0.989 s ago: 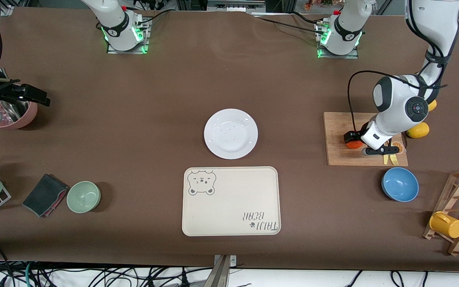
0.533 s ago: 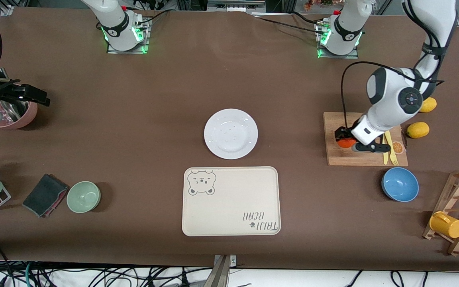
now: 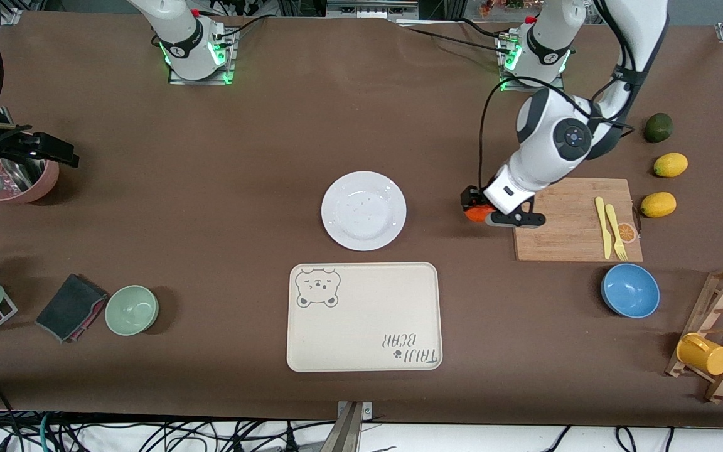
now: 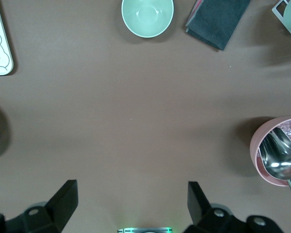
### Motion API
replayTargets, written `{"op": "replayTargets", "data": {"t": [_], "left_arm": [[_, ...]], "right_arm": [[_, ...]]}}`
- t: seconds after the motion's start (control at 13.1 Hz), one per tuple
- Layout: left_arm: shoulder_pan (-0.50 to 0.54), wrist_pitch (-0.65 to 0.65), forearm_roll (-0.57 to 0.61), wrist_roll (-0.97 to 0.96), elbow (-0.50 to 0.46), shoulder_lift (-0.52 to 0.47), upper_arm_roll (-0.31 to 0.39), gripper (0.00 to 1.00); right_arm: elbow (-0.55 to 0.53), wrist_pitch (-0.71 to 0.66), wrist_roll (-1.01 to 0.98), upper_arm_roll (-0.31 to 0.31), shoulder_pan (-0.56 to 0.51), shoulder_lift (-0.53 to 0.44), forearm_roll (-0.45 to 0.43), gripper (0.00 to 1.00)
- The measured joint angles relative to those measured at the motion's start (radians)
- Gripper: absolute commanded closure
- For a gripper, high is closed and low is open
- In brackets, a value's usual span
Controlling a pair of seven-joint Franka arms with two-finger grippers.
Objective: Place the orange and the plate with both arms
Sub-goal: 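Lift the orange with the left gripper and carry it over the plate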
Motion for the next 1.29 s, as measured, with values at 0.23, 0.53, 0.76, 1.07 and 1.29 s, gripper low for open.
{"op": "replayTargets", "data": {"t": [0.23, 0.53, 0.76, 1.07, 1.29], "left_arm": [[-0.081, 0.045, -0.018, -0.116, 0.037, 0.057, -0.015, 0.91], [-0.211, 0.065, -0.018, -0.296, 0.177, 0.177, -0.018, 0.91], [-0.25, 0.065, -0.018, -0.318, 0.26, 0.239, -0.014, 0.91], [-0.299, 0.065, -0.018, -0.332, 0.331, 0.298, 0.017, 0.91], [-0.369, 0.065, -0.018, -0.396, 0.36, 0.338, 0.052, 0.9]], "right_arm": [[0.0, 0.0, 0.0, 0.0, 0.0, 0.0, 0.0, 0.0], [0.0, -0.001, 0.0, 0.0, 0.0, 0.0, 0.0, 0.0], [0.0, -0.001, 0.0, 0.0, 0.0, 0.0, 0.0, 0.0], [0.0, -0.001, 0.0, 0.0, 0.0, 0.0, 0.0, 0.0], [0.0, -0.001, 0.0, 0.0, 0.0, 0.0, 0.0, 0.0]]}}
